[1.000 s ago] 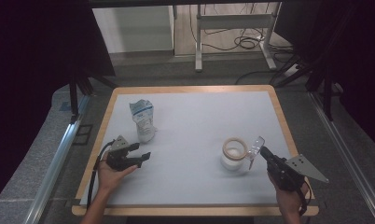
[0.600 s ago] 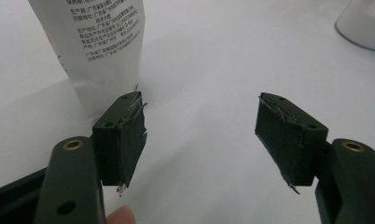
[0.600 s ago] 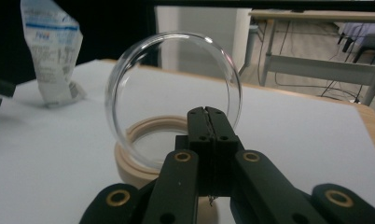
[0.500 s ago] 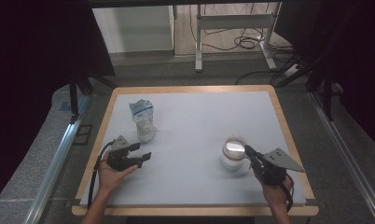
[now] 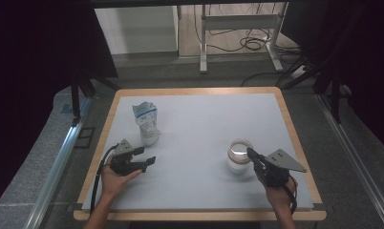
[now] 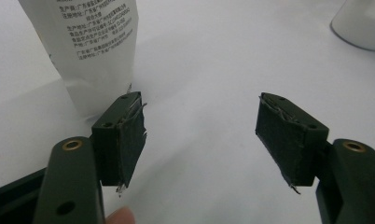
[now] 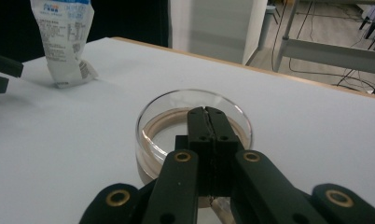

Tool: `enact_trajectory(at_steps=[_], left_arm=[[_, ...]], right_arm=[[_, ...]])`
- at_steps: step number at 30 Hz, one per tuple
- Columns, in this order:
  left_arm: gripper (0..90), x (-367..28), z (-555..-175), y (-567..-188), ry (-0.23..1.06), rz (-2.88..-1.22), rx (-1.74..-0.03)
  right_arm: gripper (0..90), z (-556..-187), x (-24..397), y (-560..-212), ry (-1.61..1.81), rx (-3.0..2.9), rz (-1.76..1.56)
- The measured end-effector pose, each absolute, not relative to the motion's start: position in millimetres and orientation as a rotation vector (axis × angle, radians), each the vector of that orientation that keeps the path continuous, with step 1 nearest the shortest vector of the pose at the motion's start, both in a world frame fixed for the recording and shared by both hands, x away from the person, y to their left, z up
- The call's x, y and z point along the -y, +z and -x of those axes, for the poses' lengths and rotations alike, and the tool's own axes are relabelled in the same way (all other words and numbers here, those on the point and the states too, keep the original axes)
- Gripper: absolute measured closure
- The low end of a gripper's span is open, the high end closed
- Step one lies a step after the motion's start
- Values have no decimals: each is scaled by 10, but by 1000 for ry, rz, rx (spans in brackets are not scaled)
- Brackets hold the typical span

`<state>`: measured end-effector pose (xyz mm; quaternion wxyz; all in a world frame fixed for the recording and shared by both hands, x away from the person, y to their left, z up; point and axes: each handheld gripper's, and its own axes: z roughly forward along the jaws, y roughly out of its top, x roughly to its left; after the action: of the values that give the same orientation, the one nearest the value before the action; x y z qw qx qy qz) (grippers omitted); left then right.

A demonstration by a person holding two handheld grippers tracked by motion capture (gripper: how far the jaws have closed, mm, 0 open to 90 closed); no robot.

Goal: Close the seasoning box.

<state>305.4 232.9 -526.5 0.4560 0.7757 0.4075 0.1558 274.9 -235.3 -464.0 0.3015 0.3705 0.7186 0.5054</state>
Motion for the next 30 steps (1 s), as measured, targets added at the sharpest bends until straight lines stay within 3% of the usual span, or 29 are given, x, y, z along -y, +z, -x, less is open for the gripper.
enact_trajectory(at_steps=[12, 23, 30], left_arm=[[328, -2344, -3044, -5285, 359, -1915, -1009], [325, -2338, -3031, -5308, 360, -1910, -1015], [320, -2335, -3014, -5303, 357, -1914, -1012]], right_arm=[[882, -2850, 2950, -4738, 1339, -1775, -1169], [536, -3002, 3172, -5055, 1206, -1847, -1288], [443, -3016, 3070, -5115, 1159, -1910, -1255]])
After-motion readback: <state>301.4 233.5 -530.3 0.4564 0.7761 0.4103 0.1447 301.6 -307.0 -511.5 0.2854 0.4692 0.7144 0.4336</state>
